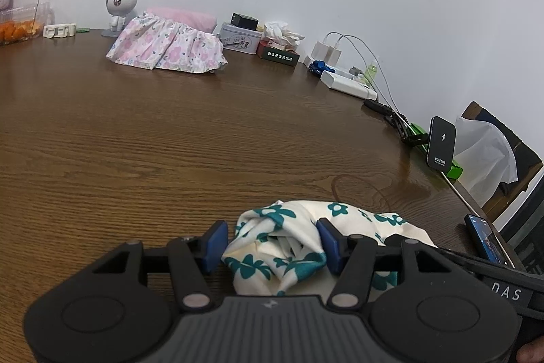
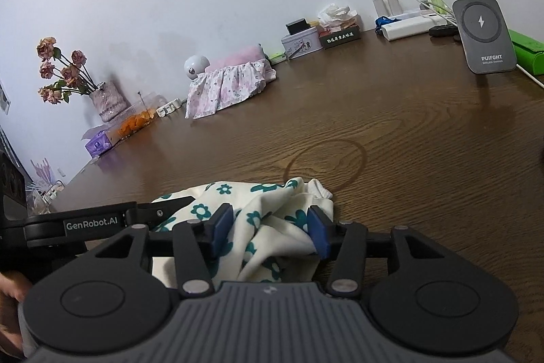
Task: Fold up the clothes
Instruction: 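Close both grippers on the folded teal-flowered shirt bundle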
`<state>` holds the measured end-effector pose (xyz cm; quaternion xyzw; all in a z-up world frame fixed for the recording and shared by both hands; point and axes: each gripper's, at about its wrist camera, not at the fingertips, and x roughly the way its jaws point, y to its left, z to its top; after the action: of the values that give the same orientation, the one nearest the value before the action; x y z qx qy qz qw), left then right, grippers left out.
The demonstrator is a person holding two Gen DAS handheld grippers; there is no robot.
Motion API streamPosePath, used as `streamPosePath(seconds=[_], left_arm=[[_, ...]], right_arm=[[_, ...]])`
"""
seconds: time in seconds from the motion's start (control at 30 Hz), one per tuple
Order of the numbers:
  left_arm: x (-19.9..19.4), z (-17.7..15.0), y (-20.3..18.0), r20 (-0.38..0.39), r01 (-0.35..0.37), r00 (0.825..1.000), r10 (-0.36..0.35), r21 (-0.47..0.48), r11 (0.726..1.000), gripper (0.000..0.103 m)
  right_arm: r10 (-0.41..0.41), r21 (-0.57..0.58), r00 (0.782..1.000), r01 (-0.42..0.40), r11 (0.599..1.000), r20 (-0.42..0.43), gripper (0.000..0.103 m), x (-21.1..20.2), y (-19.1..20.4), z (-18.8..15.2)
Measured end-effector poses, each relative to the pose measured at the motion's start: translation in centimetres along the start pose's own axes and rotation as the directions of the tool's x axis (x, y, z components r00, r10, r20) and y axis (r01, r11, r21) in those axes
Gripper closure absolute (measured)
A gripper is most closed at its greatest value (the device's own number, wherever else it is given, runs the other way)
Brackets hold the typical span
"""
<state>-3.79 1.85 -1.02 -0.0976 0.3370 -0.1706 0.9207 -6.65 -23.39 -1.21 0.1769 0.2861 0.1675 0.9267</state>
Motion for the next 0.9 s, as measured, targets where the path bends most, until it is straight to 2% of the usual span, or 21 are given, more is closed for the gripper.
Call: streamPosePath(seconds=[0.73,0.9], left_arm=[[-0.06,-0.14,-0.22,0.002,-0.003,1.000,0.003,-0.010,1.000,0.046],[-0.20,-0.16,-0.05,0.015,-0.011,1.000,0.011,-0.020,1.000,0.038]], right_arm=[[0.009,0.007,1.000,-0.009,1.000,0.012,0.053,0.03,-0.27,-0.27],[0.021,0.030,0.999,-0.022,0.999,0.032,0.051,-0.08,-0.53,-0.52]])
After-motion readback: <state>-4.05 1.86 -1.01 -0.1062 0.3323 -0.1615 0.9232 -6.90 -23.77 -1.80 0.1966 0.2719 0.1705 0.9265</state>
